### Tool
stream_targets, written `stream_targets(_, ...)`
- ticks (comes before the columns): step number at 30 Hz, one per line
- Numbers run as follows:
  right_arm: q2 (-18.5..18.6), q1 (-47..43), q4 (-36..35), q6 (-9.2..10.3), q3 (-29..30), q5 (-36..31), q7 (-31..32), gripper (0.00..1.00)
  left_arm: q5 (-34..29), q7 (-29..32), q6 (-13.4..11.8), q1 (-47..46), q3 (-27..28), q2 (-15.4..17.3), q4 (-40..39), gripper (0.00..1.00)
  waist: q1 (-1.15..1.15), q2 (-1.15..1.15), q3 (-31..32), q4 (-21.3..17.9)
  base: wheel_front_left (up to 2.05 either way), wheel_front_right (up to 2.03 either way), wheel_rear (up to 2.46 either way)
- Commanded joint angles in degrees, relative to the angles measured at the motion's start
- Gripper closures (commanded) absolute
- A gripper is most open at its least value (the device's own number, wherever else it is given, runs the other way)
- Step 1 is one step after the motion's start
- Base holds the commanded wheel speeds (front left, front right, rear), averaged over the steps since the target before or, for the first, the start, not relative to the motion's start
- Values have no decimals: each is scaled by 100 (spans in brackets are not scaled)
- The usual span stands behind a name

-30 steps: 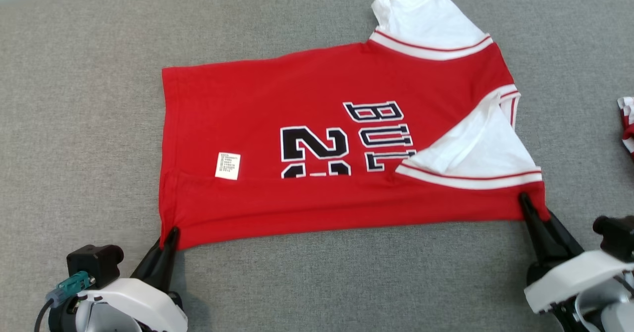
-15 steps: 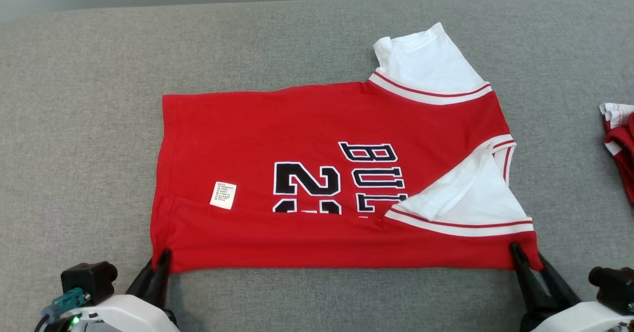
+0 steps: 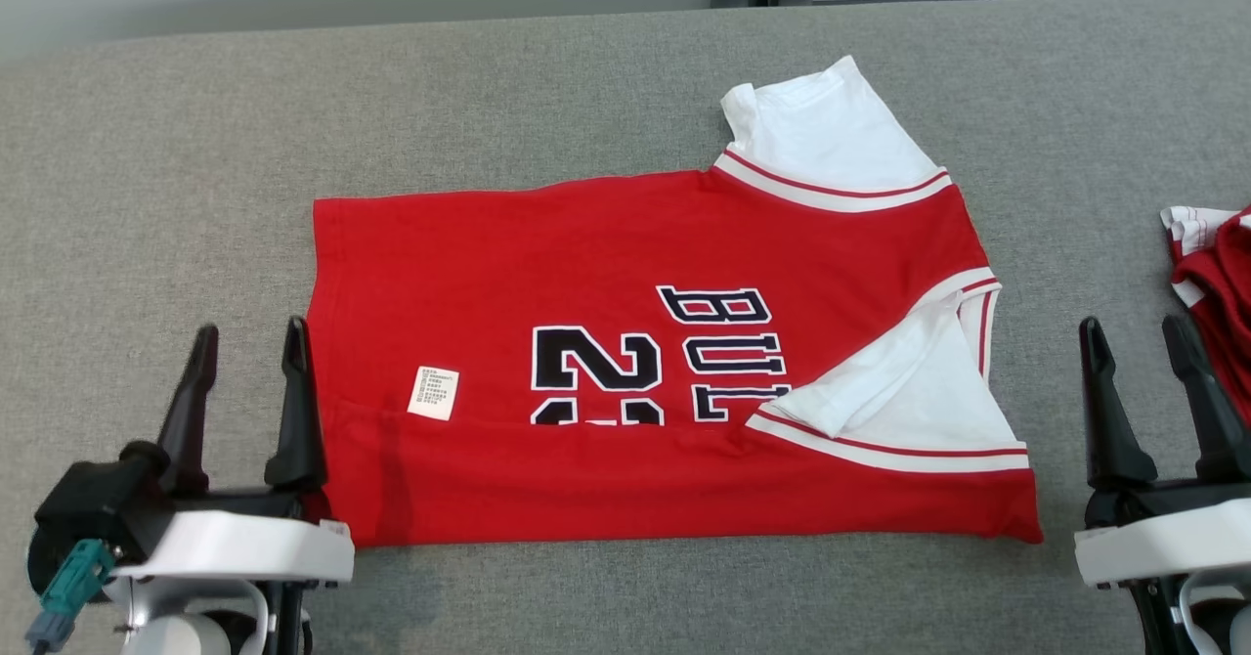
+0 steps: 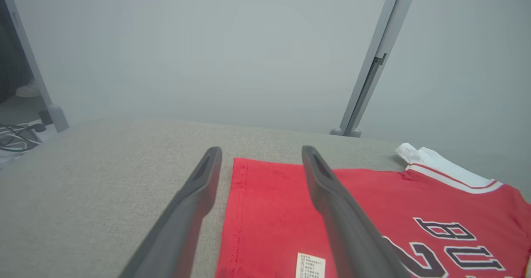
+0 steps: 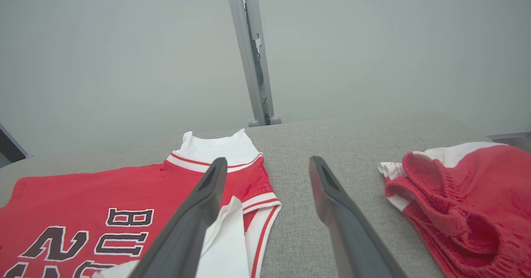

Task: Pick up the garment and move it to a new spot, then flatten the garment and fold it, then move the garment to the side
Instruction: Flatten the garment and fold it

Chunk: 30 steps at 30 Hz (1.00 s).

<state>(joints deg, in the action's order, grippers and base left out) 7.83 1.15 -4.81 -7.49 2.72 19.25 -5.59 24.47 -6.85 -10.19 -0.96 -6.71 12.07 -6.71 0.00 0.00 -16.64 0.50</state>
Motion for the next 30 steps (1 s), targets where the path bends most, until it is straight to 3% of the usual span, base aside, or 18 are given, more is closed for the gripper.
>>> stream_targets(1,5,120,-47,-1,3,-99,-72,0,-113,-136,17,-184,-3,77,31,0,0,0,30,4,0,0,0)
stream_targets(8,13,343,80,-1,-105,-275,-20,0,-355,-161,108,-450,-150,266,358,0,0,0,107,-6,0,0,0)
stream_targets(19,42,392,110,-1,-127,-236,5,0,-317,-38,134,-577,-284,256,536,0,0,0,73,55,0,0,0)
stream_targets(25,64,483,89,-1,-191,-215,41,0,-153,183,347,-1141,-345,294,761,0,0,0,-70,46,0,0,0)
stream_targets(30,62,640,119,-1,-324,-185,27,0,186,714,757,-2157,-411,326,1628,0,0,0,-281,-69,0,0,0)
